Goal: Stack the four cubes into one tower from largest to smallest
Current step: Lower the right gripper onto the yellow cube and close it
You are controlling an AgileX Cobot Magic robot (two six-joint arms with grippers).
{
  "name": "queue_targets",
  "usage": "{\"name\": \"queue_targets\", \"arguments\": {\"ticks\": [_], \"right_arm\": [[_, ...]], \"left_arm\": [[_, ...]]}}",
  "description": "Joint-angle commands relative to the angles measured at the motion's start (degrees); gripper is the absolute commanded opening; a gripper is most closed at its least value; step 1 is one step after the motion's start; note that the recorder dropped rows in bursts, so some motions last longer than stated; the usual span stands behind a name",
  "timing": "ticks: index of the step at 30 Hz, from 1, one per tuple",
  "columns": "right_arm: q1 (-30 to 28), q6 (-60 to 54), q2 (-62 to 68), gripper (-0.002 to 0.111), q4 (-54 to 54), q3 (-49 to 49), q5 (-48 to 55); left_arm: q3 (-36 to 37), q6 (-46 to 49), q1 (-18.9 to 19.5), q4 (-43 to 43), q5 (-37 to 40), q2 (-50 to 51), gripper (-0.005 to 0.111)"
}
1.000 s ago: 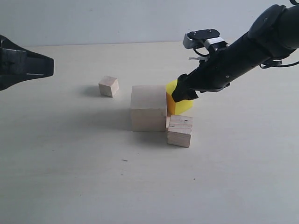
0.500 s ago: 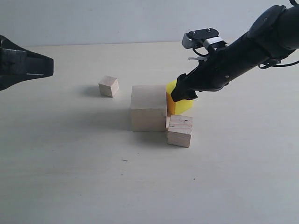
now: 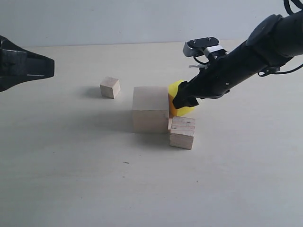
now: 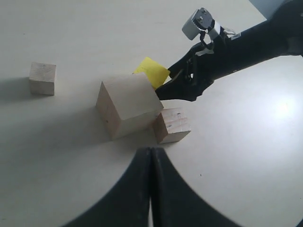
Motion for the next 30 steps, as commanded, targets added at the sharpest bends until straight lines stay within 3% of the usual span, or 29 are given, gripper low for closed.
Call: {"name": "queue_targets", "arguments": {"ticks": [1, 10, 16, 22, 27, 30], "right_arm": [[0.13, -3.46, 0.02, 0.081, 3.81, -0.37, -0.31], [0.13, -5.08, 0.73, 0.081, 5.38, -0.37, -0.48], [0.13, -5.08, 2.38, 0.072, 5.38, -0.37, -0.48], [0.13, -4.52, 1.99, 0.044, 4.46, -1.67, -0.13], [0.13, -2.12, -0.58, 0.004, -0.56, -2.08, -0.05], [0.13, 6.78, -3.13, 0.000, -12.72, -2.08, -1.28]], "left_arm": [[0.12, -0.19, 0.15, 0.62, -0.24, -0.32, 0.000], [0.12, -0.19, 0.15, 0.62, -0.24, -0.32, 0.000], [0.12, -0.19, 0.15, 0.62, -0.24, -0.32, 0.000], [0.12, -0.19, 0.15, 0.62, -0.24, -0.32, 0.000], [0.12, -0.19, 0.15, 0.77, -0.24, -0.32, 0.000], [0.12, -0.19, 0.15, 1.24, -0.70, -0.32, 0.000]]}}
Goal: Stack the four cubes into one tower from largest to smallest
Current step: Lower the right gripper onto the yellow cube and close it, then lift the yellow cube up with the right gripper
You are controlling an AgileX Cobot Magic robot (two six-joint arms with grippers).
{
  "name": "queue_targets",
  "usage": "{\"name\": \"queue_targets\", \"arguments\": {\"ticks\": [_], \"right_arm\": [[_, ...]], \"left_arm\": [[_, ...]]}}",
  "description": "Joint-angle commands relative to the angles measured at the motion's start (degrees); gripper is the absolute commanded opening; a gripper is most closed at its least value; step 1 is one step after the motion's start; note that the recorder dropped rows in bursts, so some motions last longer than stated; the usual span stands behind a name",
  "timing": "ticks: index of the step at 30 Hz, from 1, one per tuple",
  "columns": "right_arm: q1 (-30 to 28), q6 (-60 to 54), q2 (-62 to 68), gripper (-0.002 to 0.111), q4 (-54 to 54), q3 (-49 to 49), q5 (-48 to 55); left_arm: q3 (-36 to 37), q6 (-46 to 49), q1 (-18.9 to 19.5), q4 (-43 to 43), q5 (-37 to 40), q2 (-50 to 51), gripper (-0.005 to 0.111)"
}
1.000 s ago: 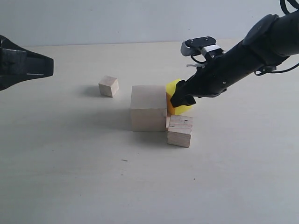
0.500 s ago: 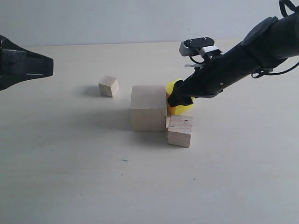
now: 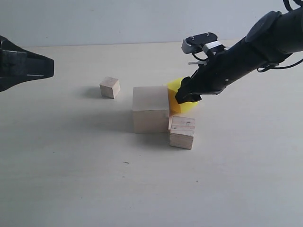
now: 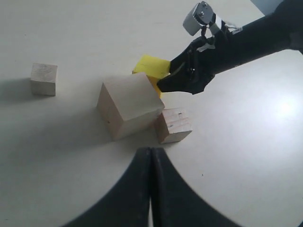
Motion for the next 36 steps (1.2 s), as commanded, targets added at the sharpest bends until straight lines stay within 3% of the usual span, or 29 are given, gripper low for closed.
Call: {"name": "queue_targets", "arguments": {"ticks": [1, 8, 12, 20, 28, 36], "right_arm": [[0.13, 11.66, -3.30, 0.000, -15.18, -0.54, -1.31], [0.13, 35.70, -3.75, 0.000, -39.17, -0.54, 2.11], [0.13, 36.80, -4.78, 0.000, -39.50, -0.54, 7.87], [0.13, 36.80, -5.39, 0.002, -40.01, -0.54, 8.95], [0.13, 37.91, -4.48, 0.049, -39.29, -0.41, 9.88], [0.13, 38.36, -3.56, 0.069, -39.29, -0.41, 8.38]], "left_arm": [[0.12, -0.19, 0.15, 0.90, -0.81, -0.32, 0.000], [0.12, -0.19, 0.15, 1.13, -1.11, -0.32, 0.000], [0.12, -0.19, 0.15, 1.61, -1.47, -0.32, 0.000], [0.12, 0.01, 0.15, 3.26, -1.80, -0.32, 0.000], [0.12, 0.01, 0.15, 3.26, -2.60, -0.32, 0.000], [0.12, 0.01, 0.15, 3.60, -3.27, -0.32, 0.000]]}}
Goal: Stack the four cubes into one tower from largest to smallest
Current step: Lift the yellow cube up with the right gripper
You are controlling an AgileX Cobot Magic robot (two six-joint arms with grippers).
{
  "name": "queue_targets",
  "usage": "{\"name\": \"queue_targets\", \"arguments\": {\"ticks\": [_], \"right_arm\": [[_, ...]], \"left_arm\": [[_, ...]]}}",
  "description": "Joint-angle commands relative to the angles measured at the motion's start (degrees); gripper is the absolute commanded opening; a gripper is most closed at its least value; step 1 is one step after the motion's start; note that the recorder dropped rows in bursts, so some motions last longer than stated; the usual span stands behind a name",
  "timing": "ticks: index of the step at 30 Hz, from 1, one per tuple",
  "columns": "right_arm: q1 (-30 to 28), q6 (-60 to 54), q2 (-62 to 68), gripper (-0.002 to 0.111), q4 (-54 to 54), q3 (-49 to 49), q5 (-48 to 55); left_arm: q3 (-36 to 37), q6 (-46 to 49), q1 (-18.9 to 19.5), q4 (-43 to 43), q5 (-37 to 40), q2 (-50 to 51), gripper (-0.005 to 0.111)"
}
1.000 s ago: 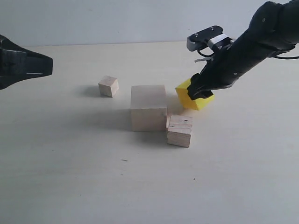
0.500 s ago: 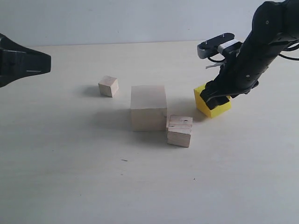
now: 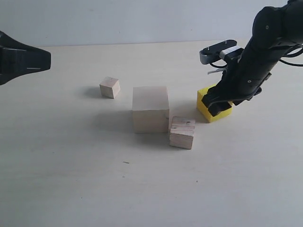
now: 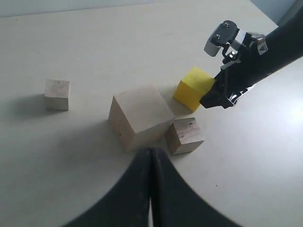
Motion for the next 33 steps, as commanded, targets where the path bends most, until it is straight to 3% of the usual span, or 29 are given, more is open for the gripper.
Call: {"name": "queue_targets", "arguments": {"ticks": [1, 12, 18, 20, 23, 24, 29, 33], "right_arm": [[0.13, 0.21, -0.08, 0.073, 0.00, -0.41, -1.81], [0.13, 1.56, 0.04, 0.075, 0.39, -0.51, -9.15], [0.13, 1.70, 4.43, 0.072, 1.48, -3.60, -6.14], [0.13, 4.33, 5.18, 0.060, 1.08, -4.47, -5.09], [0.13, 6.05, 3.66, 0.014, 0.18, -6.35, -0.32], [0.13, 6.05, 2.93, 0.003, -0.22, -6.85, 1.22], [0.13, -0.55, -5.63, 0.000, 0.60, -11.03, 9.42], [0.13, -8.99, -10.35, 0.000, 8.49, -12.67, 12.12]], "left_arm": [[0.12, 0.01, 0.15, 0.55, -1.06, -0.32, 0.000], [0.12, 0.01, 0.15, 0.93, -1.06, -0.32, 0.000], [0.12, -0.13, 0.15, 0.91, -1.06, -0.32, 0.000], [0.12, -0.27, 0.15, 0.91, -0.94, -0.32, 0.000], [0.12, -0.40, 0.15, 0.91, -0.66, -0.32, 0.000], [0.12, -0.39, 0.15, 0.78, -0.66, -0.32, 0.000], [0.12, -0.39, 0.15, 0.40, -0.66, -0.59, 0.000], [0.12, -0.39, 0.15, 0.02, -0.01, -1.72, 0.000]]}}
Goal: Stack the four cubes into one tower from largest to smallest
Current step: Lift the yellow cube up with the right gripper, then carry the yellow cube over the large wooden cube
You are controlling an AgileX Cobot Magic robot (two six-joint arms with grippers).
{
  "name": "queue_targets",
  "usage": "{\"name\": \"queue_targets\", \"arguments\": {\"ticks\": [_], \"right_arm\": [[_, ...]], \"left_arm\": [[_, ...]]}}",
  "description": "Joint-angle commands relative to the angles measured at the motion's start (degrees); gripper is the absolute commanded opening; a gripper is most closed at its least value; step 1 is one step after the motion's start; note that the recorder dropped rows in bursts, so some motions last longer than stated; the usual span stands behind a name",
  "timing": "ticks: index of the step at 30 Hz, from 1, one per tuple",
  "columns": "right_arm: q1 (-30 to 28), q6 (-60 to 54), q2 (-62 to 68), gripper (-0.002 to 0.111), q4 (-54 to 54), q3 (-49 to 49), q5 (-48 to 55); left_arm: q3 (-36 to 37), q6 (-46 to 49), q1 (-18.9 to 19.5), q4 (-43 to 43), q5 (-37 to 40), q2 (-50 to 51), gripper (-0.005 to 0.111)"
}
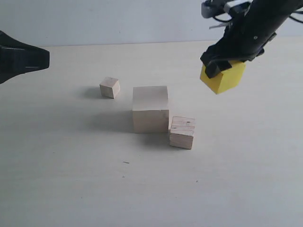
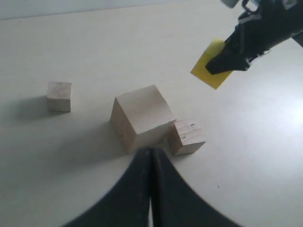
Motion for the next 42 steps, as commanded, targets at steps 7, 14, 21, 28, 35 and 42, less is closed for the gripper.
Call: {"name": "queue_targets", "arguments": {"ticks": [7, 14, 21, 28, 35, 42], "right_arm": [[0.13, -26.48, -7.84, 0.000, 20.98, -4.91, 8.50], [1.48, -27.12, -7.40, 0.000, 14.55, -6.62, 9.97], [1.48, -7.92, -7.40, 0.000, 15.18, -6.62, 10.23], [7.35, 7.11, -7.01, 0.000, 14.22, -6.62, 10.50], [14.74, 23.50, -3.86, 0.000, -0.95, -6.66, 9.52], [15.41, 27.07, -2.96, 0.000, 5.27, -6.78, 9.53]], "left_arm": [[0.12, -0.10, 0.15, -0.12, 8.15, -2.49, 0.000], [0.12, -0.01, 0.15, 0.74, 16.37, -2.75, 0.000], [0.12, -2.39, 0.15, 0.29, 14.23, -3.38, 0.000], [0.12, -7.83, 0.15, -0.65, 13.82, -3.38, 0.000], [0.12, -10.97, 0.15, -2.31, 13.49, -3.38, 0.000], [0.12, -10.97, 0.15, -2.85, 11.86, -3.38, 0.000]]}}
